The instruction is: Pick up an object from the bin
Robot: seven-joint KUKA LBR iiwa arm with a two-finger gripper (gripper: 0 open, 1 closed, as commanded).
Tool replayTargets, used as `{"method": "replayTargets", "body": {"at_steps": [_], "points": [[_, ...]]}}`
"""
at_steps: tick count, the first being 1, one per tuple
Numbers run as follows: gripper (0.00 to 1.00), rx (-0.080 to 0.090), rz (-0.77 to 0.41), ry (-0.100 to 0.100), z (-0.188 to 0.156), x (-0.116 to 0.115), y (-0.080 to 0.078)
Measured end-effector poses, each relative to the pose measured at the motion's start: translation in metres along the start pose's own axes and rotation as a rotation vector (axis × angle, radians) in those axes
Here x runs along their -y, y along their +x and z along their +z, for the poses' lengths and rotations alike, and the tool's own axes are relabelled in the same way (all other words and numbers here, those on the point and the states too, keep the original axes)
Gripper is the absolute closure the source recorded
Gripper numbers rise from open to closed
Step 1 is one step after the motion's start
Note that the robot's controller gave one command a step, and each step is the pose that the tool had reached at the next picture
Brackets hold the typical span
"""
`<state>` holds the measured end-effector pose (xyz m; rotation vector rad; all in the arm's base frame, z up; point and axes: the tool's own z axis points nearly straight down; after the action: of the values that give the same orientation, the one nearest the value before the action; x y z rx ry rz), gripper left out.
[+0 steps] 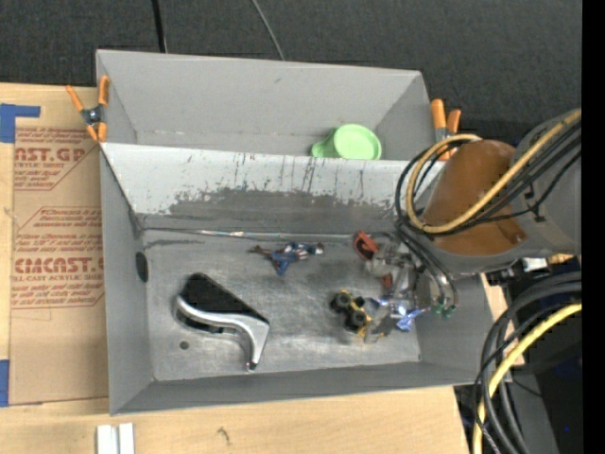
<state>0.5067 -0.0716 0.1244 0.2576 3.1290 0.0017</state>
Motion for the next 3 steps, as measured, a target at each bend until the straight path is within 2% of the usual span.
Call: {"method": "replayTargets", "body": {"at_steps": [1,2,3], "points": [[0.00,-0.001,0.241,0.000,0.040,0.003,-0.001],[1.00,-0.003,0.218,0.003,0.050,-0.005,-0.001],[1.00,-0.003,0.218,0.003,0.050,-0.005,-0.001]]}}
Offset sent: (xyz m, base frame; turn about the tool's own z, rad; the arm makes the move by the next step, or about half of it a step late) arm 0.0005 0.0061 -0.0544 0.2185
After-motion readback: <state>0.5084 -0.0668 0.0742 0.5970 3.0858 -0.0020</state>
